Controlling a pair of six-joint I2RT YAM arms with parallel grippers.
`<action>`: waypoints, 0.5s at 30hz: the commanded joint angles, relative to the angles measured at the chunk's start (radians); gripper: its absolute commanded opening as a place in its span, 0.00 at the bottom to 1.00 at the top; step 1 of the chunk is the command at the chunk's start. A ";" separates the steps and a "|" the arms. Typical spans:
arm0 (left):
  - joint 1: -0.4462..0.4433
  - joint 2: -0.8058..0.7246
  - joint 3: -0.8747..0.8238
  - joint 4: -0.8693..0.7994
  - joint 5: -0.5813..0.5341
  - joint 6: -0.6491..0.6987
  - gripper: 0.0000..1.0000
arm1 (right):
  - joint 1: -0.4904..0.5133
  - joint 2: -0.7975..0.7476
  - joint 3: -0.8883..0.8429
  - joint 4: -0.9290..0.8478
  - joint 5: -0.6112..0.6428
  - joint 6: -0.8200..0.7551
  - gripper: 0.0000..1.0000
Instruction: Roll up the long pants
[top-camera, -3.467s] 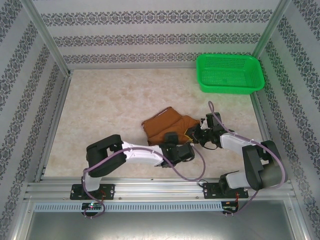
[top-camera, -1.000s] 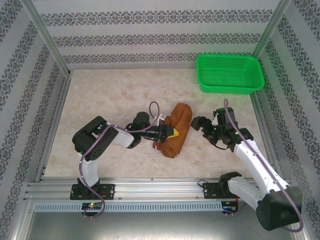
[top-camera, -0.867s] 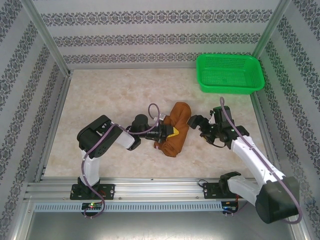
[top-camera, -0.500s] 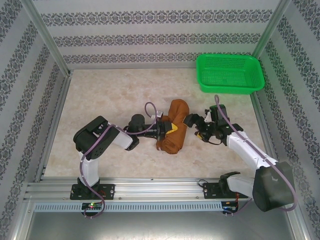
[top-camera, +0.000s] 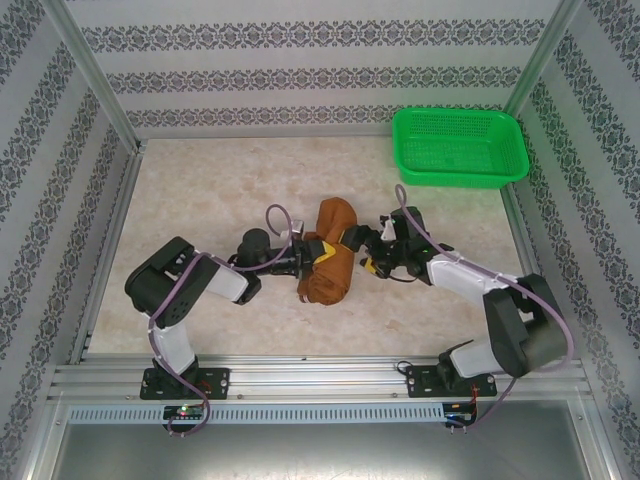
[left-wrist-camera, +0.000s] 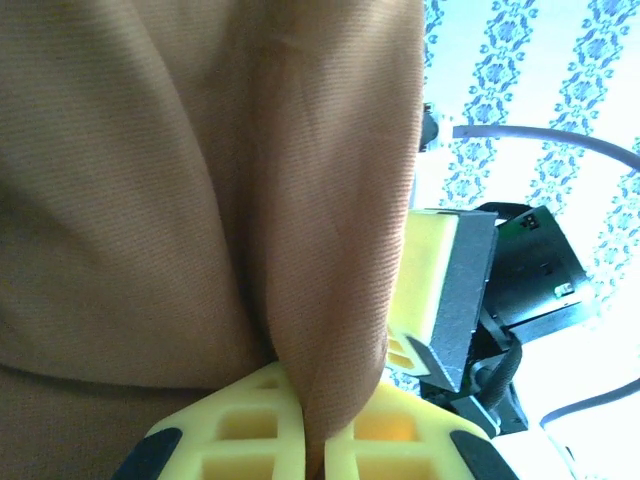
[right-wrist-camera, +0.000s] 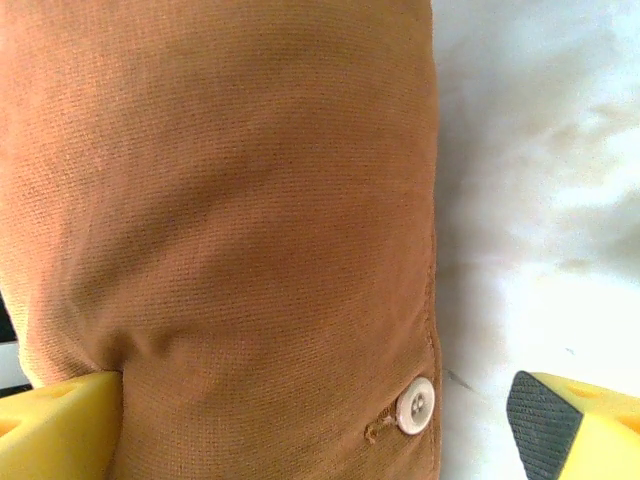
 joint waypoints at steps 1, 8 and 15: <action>0.018 -0.083 0.030 0.167 -0.036 -0.013 0.00 | 0.082 0.090 0.001 0.043 -0.050 0.034 0.97; 0.018 -0.052 -0.023 0.167 -0.033 0.009 0.00 | 0.133 0.200 0.027 0.222 -0.140 0.128 0.97; 0.014 0.052 -0.205 0.165 -0.105 0.069 0.00 | 0.136 0.218 0.011 0.285 -0.164 0.156 0.97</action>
